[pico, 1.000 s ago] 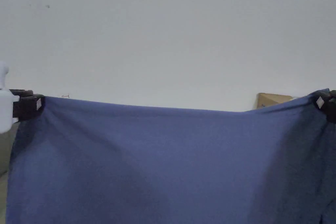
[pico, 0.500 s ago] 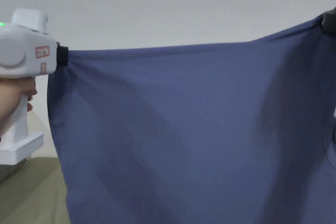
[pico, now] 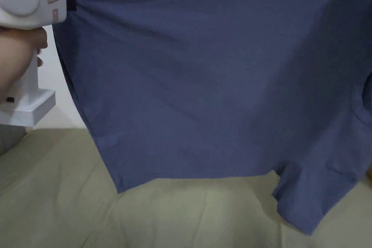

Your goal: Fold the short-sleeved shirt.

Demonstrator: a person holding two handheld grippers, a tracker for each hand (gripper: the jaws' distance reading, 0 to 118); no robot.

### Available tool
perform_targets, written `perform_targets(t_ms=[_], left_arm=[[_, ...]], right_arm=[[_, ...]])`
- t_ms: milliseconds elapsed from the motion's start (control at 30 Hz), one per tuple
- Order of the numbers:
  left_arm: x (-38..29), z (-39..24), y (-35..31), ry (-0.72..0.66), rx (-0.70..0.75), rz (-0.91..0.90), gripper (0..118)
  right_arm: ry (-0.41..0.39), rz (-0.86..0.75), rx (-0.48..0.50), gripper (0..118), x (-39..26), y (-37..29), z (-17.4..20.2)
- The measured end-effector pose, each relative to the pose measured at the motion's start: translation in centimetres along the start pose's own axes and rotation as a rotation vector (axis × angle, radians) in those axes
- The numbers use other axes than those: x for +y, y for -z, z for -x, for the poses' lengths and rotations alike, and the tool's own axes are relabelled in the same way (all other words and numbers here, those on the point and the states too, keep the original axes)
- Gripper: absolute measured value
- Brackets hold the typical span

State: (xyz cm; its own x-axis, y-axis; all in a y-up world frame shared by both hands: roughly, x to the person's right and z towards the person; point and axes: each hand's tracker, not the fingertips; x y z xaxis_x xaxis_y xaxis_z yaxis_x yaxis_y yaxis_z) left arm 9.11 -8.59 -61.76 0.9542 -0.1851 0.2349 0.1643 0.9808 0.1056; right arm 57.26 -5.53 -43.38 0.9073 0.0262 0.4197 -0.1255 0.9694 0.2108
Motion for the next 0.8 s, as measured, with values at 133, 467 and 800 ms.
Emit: perform_targets(t_ms=[133,467,800], left_arm=[[-5.8,-1.1,-0.7,0.027,-0.013,0.071,2],[-18.9,1.0,-11.0,-0.012,-0.100,0.289,2],[-26.9,5.5,-29.1,-0.120,-0.113,0.411,2]], right_arm=[[-0.009,0.086,0.055,3,-6.4,-2.9,0.4],[0.105,0.334,0.156,3,-17.7,-17.4,-1.6],[0.038,0.507,0.299,4,-18.2,-37.9,-1.3]])
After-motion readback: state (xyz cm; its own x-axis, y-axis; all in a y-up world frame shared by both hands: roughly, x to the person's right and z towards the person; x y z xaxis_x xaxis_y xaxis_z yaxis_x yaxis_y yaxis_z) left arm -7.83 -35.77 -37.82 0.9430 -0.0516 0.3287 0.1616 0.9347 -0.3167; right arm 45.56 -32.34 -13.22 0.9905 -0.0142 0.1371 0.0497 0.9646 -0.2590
